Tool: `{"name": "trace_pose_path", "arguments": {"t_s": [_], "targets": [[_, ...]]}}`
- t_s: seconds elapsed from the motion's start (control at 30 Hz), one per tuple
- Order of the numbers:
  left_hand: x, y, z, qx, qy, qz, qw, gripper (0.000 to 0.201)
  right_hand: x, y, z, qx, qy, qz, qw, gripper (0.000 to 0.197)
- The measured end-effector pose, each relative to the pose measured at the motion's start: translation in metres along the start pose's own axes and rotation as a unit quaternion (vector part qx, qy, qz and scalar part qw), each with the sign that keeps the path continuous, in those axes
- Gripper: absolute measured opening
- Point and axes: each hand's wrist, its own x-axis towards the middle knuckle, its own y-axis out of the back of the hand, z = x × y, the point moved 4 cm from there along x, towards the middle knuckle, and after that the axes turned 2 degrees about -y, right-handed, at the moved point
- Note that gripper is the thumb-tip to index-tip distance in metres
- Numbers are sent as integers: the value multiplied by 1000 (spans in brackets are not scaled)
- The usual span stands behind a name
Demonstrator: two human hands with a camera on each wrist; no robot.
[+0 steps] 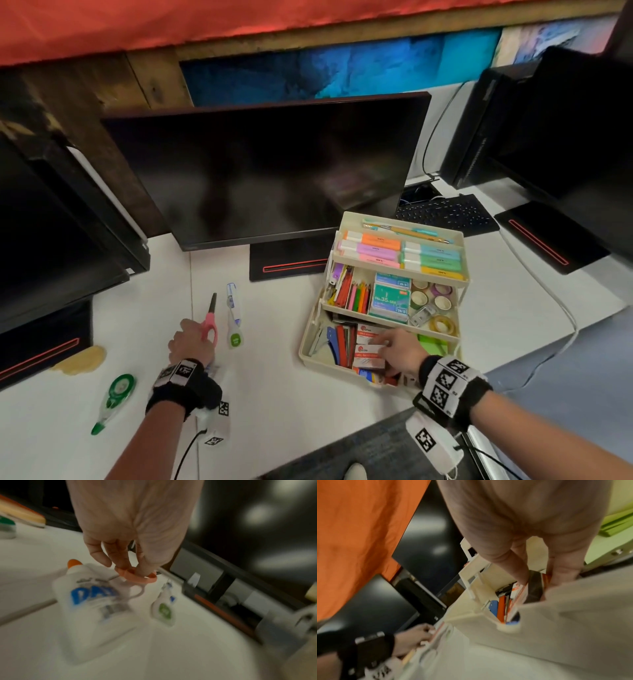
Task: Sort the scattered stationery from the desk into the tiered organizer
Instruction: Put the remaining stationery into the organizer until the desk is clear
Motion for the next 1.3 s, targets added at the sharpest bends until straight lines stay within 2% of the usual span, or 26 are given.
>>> {"name": "trace_pose_path", "arguments": {"t_s": [0.13,0.23,0.33,0.47,0.53,0.6,0.67,0.7,0.83,1.0,1.17,1.23,1.3], "targets": [[-27,24,13,-147,-55,8,988,22,-6,0,-4,-136,37,63,988,27],[-64,40,31,-225,-124,-4,967,15,-13,-2,-6,-209,77,65,973,31],[-93,46,42,-250,-189,-32,949,14,-15,-7,-3,-210,96,54,972,33],[-122,35,52,-202,-274,-128,931,34,-17,-14,-2,-242,117,31,963,25],[-140,25,64,-145,-328,-168,918,33,-16,-15,-4,-241,130,20,962,26],[-156,11,80,-68,-381,-181,904,30,-14,-15,-7,-237,145,10,961,27],[-169,-1,100,21,-409,-152,899,23,-14,-13,-7,-234,152,-5,960,27],[-174,-6,112,62,-407,-132,902,19,-14,-12,-7,-234,152,-10,960,28],[-185,-25,152,176,-351,-66,917,31,-17,-8,-1,-219,171,-3,961,26],[-177,-46,183,234,-312,-29,920,31,-23,-5,1,-212,185,13,959,25],[-164,-60,187,254,-298,-49,919,26,-30,-3,-3,-213,202,14,956,25],[-161,-63,186,257,-335,-66,904,21,-31,-3,-3,-214,201,8,956,25],[-159,-59,185,215,-369,-82,900,18,-34,-4,-6,-226,202,-2,953,25]]}}
